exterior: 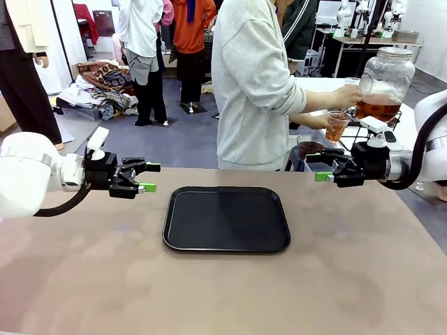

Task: Pour the drink into the iced cup.
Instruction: Open the gripper to release the iced cup you were holding.

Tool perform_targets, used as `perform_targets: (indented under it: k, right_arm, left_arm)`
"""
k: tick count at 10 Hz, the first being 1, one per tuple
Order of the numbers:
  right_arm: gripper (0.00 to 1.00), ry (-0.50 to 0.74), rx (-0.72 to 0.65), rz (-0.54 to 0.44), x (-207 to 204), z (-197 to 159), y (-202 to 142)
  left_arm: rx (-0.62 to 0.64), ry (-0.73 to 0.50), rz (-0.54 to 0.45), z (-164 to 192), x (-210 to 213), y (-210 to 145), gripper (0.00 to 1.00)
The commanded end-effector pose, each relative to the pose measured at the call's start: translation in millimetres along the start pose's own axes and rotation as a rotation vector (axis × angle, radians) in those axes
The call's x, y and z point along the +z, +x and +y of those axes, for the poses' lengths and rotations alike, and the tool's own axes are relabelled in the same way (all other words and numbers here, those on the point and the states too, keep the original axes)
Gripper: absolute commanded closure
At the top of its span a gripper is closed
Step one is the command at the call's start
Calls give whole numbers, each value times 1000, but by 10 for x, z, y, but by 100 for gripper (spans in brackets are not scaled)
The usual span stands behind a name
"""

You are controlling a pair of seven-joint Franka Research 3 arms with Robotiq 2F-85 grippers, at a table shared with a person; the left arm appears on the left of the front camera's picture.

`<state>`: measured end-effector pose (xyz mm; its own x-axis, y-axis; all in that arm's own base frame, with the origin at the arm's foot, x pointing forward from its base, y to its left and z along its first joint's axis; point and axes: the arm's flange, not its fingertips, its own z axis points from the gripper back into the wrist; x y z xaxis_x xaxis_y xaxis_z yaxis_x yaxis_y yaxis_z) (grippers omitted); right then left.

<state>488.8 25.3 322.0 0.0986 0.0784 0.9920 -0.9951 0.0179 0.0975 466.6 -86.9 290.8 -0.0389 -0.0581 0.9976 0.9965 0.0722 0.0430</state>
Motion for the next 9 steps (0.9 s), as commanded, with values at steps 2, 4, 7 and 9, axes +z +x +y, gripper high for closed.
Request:
perform_targets:
  k: [2,4,7,9]
  right_arm:
    - [0,2,5,3,-10,-8,33]
    - [0,2,5,3,-10,-8,33]
    - [0,2,5,3,-10,-8,33]
    - [0,2,5,3,-10,-8,33]
  left_arm:
    - [-2,-3,-5,-8,-4,16,0]
    - [-2,-3,-5,-8,-4,16,0]
    - [-2,-3,-5,-8,-4,16,0]
    - [-2,-3,-5,-8,-4,16,0]
